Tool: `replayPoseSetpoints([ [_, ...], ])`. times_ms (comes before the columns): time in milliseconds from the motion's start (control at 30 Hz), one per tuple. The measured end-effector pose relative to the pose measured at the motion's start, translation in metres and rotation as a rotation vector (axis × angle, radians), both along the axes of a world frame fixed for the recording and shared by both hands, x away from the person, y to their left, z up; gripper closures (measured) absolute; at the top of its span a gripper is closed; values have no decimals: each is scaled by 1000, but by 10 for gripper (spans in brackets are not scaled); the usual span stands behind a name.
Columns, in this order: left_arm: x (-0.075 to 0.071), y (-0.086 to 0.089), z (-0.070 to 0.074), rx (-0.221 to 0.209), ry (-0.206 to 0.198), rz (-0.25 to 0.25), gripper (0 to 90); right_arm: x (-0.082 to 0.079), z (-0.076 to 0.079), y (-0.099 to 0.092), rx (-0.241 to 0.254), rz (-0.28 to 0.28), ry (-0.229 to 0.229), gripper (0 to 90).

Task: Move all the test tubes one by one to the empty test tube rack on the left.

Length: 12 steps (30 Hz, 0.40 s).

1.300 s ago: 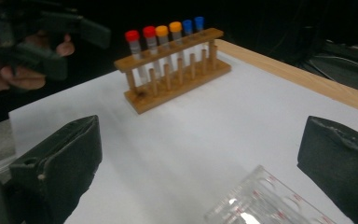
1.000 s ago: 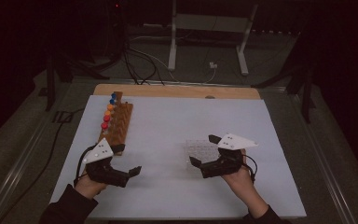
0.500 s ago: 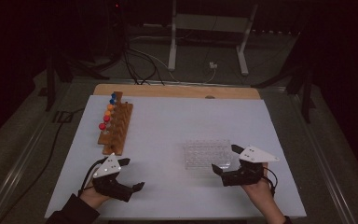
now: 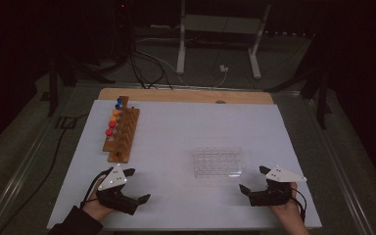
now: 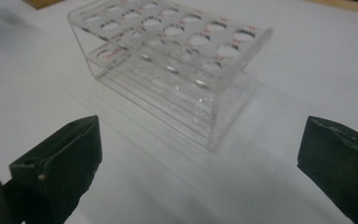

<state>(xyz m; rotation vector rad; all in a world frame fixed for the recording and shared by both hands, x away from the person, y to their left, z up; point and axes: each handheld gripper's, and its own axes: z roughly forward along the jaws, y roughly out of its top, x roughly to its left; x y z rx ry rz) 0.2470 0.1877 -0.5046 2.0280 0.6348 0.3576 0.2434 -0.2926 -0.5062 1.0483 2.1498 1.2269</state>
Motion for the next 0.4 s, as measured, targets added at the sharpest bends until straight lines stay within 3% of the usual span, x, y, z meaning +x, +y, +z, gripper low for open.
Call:
replayPoseSetpoints([
  [133,1,2,1,-13,-8,11,7,4,-3,3,-18,6,19,0],
  [400,0,-1,1,-26,-14,0,7,4,-1,8,-15,23,4,0],
])
